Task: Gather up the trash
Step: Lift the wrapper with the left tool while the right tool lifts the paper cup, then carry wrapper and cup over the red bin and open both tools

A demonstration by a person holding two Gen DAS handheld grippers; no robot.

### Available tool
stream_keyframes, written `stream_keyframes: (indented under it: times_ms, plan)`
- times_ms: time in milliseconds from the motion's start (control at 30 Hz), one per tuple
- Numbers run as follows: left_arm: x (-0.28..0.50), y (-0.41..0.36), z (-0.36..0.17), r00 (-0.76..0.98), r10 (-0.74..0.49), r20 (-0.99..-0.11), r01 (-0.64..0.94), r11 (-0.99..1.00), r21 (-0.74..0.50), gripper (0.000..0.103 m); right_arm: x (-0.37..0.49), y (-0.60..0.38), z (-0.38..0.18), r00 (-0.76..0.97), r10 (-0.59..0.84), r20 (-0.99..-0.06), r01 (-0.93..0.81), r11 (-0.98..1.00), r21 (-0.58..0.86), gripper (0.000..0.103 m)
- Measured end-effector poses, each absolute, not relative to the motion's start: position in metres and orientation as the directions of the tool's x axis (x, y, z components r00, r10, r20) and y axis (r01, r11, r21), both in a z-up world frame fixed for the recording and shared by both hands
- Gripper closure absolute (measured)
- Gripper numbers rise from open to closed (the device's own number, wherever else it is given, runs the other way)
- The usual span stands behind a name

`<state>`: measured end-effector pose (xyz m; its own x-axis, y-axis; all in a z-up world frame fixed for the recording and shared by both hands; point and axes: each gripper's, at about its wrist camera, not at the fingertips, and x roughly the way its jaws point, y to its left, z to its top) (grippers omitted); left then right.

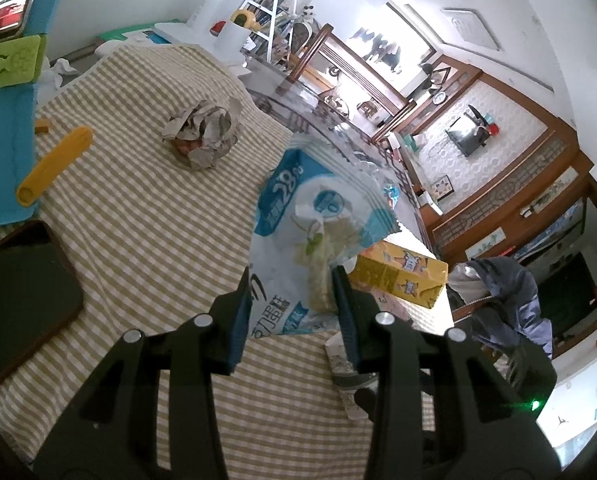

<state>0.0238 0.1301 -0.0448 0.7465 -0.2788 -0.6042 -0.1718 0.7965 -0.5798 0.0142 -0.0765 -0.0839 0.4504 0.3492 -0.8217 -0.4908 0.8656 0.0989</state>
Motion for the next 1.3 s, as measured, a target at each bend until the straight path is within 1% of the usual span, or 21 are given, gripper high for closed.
stream_keyframes:
  times_ms: [33,167,200,267,300,333,367,567,700,833,933,1033,1133,1200,1300]
  plan:
    - [0.024,0.129,-0.045,0.745,-0.28,-0.606,-0.17,0.798,-0.578,0.067,0.017,-0.074,-0.087,0.434,0.344,-0.833,-0.492,0.865,0.101,0.021]
    - [0.025,0.129,-0.046,0.742,-0.278,-0.61,-0.172,0.801,-0.574,0.067,0.024,-0.066,-0.101,0.397,0.309,-0.864,-0.489,0.868,0.086,0.019]
    - [0.025,0.129,-0.047,0.741,-0.278,-0.612,-0.173,0.801,-0.573,0.067,0.023,-0.065,-0.102,0.402,0.302,-0.864,-0.493,0.867,0.074,0.021]
    - [0.026,0.128,-0.048,0.737,-0.278,-0.616,-0.175,0.802,-0.571,0.067,0.022,-0.065,-0.102,0.416,0.293,-0.861,-0.498,0.866,0.054,0.037]
    - [0.026,0.127,-0.049,0.735,-0.278,-0.618,-0.175,0.803,-0.569,0.067,0.022,-0.065,-0.102,0.409,0.303,-0.86,-0.501,0.863,0.066,0.045]
    - [0.027,0.126,-0.049,0.733,-0.278,-0.621,-0.175,0.806,-0.566,0.067,0.023,-0.068,-0.1,0.402,0.33,-0.854,-0.5,0.86,0.097,0.056]
    - [0.027,0.125,-0.05,0.731,-0.277,-0.624,-0.174,0.809,-0.562,0.067,0.023,-0.069,-0.098,0.395,0.346,-0.851,-0.497,0.86,0.119,0.058]
    - [0.029,0.118,-0.053,0.722,-0.275,-0.635,-0.166,0.822,-0.545,0.067,0.02,-0.081,-0.085,0.386,0.411,-0.826,-0.49,0.85,0.194,0.059]
    - [0.03,0.11,-0.053,0.721,-0.283,-0.633,-0.143,0.833,-0.534,0.067,0.013,-0.094,-0.06,0.413,0.459,-0.787,-0.504,0.835,0.223,0.059]
    - [0.032,0.104,-0.055,0.713,-0.279,-0.643,-0.133,0.847,-0.515,0.067,0.009,-0.114,-0.035,0.477,0.463,-0.747,-0.503,0.841,0.2,0.059]
    - [0.034,0.1,-0.056,0.709,-0.278,-0.648,-0.126,0.854,-0.504,0.067,0.011,-0.139,-0.02,0.53,0.437,-0.726,-0.47,0.865,0.178,0.059]
    - [0.035,0.096,-0.058,0.706,-0.269,-0.656,-0.125,0.864,-0.488,0.067,0.019,-0.171,-0.015,0.58,0.394,-0.713,-0.405,0.899,0.167,0.059]
    - [0.035,0.092,-0.059,0.701,-0.262,-0.663,-0.123,0.871,-0.475,0.067,0.026,-0.208,-0.019,0.632,0.333,-0.699,-0.301,0.937,0.174,0.059]
    - [0.036,0.088,-0.059,0.699,-0.254,-0.668,-0.12,0.879,-0.461,0.067,0.032,-0.235,-0.027,0.653,0.293,-0.699,-0.214,0.956,0.201,0.059]
    - [0.038,0.082,-0.061,0.699,-0.239,-0.674,-0.119,0.89,-0.44,0.067,0.038,-0.263,-0.03,0.653,0.286,-0.701,-0.134,0.955,0.265,0.058]
